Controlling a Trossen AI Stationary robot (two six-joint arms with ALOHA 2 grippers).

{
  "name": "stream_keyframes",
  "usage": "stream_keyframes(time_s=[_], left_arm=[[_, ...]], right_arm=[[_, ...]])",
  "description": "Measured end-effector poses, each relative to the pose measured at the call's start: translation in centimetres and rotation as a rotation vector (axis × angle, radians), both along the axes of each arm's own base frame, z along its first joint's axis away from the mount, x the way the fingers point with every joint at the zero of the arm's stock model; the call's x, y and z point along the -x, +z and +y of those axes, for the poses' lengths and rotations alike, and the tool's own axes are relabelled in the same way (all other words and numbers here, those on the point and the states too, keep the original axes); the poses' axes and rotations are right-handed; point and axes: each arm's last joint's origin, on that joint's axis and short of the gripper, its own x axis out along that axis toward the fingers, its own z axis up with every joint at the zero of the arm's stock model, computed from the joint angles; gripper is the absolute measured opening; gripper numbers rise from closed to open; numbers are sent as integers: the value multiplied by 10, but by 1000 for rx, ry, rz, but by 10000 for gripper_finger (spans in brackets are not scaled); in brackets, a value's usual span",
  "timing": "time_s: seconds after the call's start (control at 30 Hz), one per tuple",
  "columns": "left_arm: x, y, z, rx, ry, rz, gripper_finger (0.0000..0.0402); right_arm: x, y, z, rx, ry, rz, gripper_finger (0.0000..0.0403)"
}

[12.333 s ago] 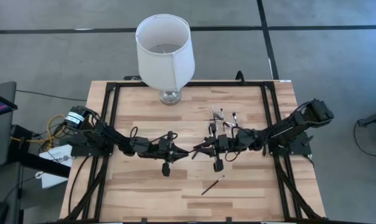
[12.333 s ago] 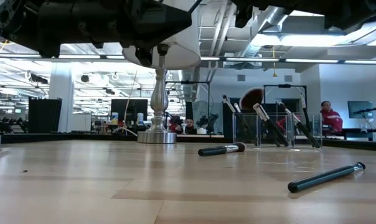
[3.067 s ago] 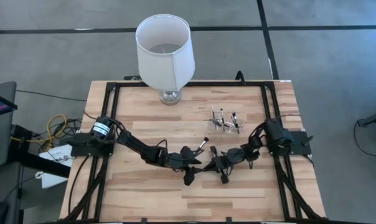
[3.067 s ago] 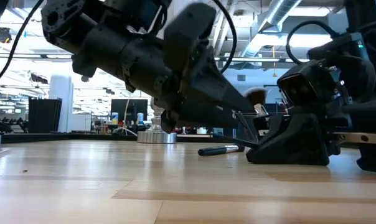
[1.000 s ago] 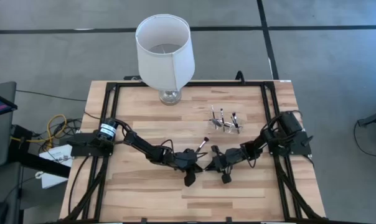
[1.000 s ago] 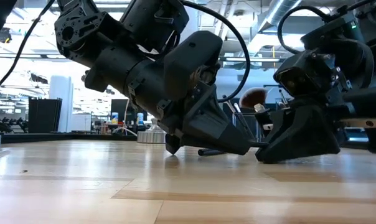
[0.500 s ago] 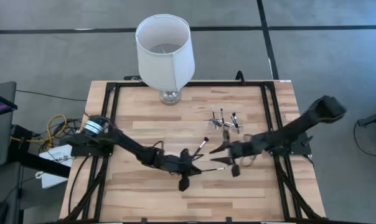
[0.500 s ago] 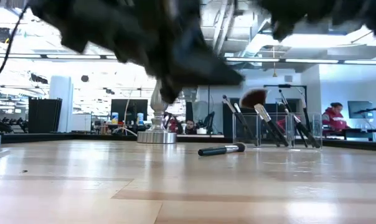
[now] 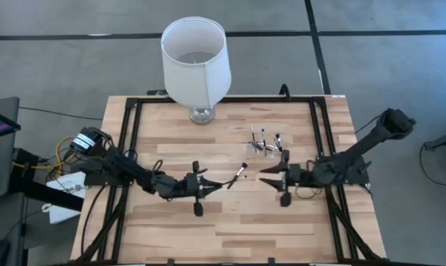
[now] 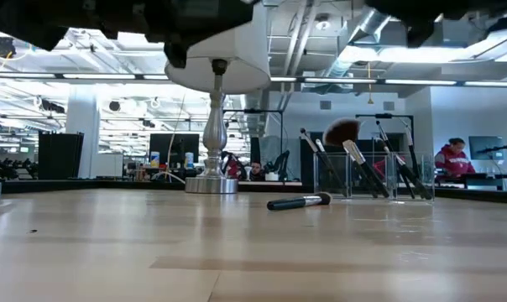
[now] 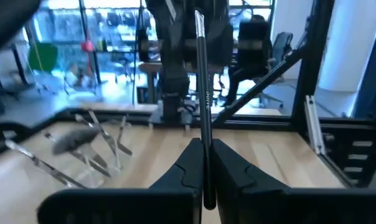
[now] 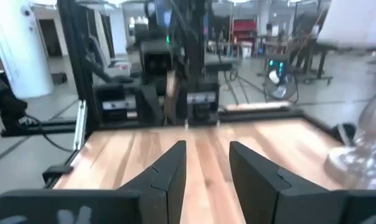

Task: Pick & Place Makeup Supplies
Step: Put the black makeup brush into the transparent organizer

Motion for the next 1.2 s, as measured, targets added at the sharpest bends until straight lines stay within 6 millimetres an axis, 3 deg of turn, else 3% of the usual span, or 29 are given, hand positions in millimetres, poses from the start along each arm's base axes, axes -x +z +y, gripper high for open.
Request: stream_keyframes(time_s=[0.1, 0.27, 0.57, 0.93, 1.2], left_arm=[[-1, 1, 0, -28, 29, -28, 13], [-2, 2, 3, -63, 67, -27, 13], [-2, 2, 3, -67, 78, -31, 13], [-2, 1, 3, -72, 78, -23, 14], [-2, 1, 3, -72, 79, -23, 15]], right_arm=[[-20, -14, -3, -12, -11, 6, 114], [-54, -18, -7, -35, 15, -82, 114], [-99, -10, -9, -28, 43, -106, 114], [-100, 4, -8, -41, 73, -157, 109], [-101, 0, -7, -30, 73, -124, 32]])
